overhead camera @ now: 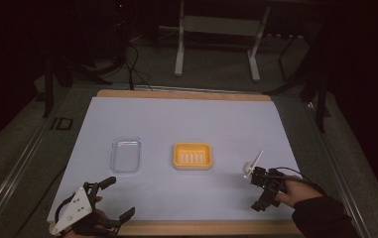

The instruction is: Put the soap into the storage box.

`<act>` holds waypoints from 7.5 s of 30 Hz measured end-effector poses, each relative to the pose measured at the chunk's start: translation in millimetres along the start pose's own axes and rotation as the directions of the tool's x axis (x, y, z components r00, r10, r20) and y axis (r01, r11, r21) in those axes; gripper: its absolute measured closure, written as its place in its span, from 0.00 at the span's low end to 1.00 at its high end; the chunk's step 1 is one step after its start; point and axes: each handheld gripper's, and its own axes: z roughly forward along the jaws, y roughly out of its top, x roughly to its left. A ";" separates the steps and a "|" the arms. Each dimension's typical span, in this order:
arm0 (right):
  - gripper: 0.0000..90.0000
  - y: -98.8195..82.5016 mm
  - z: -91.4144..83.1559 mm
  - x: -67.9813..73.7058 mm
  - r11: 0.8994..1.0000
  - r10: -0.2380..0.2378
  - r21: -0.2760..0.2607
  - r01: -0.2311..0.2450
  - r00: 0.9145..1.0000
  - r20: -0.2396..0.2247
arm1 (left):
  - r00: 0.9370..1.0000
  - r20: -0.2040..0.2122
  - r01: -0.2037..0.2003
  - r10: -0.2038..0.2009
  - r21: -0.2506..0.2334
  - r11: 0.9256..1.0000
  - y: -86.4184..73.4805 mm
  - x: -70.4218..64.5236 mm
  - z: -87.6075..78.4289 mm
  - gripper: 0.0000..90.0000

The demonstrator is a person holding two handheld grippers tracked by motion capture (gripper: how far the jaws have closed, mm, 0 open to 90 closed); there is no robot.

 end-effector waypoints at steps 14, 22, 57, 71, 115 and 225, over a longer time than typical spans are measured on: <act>0.15 -23.4 1.1 -25.1 0.997 0.042 0.069 -0.042 0.999 0.007 | 1.000 0.009 0.003 -0.003 0.005 1.000 0.2 0.5 -0.1 0.00; 0.15 -31.9 1.2 -37.8 0.996 0.064 0.060 -0.065 0.998 0.008 | 1.000 0.015 0.003 -0.003 0.011 1.000 -0.1 0.1 0.8 0.00; 0.24 -32.1 14.9 -82.1 0.997 0.009 -0.073 -0.002 0.996 0.088 | 0.999 0.033 0.008 -0.009 0.016 1.000 -0.3 0.0 2.0 0.00; 0.33 -16.3 18.1 -88.4 0.990 -0.036 -0.133 0.049 0.994 0.098 | 0.999 0.033 0.013 -0.014 0.013 1.000 -0.6 0.0 2.5 0.00; 0.55 -2.0 30.9 -94.7 0.987 -0.027 -0.158 0.038 0.997 0.076 | 1.000 0.010 0.009 -0.009 0.031 0.999 -2.3 1.5 4.6 0.00; 0.55 130.4 -72.1 -31.8 0.807 -0.535 -0.206 0.554 0.832 0.144 | 0.999 0.040 0.004 -0.005 0.022 1.000 -2.7 1.1 3.1 0.00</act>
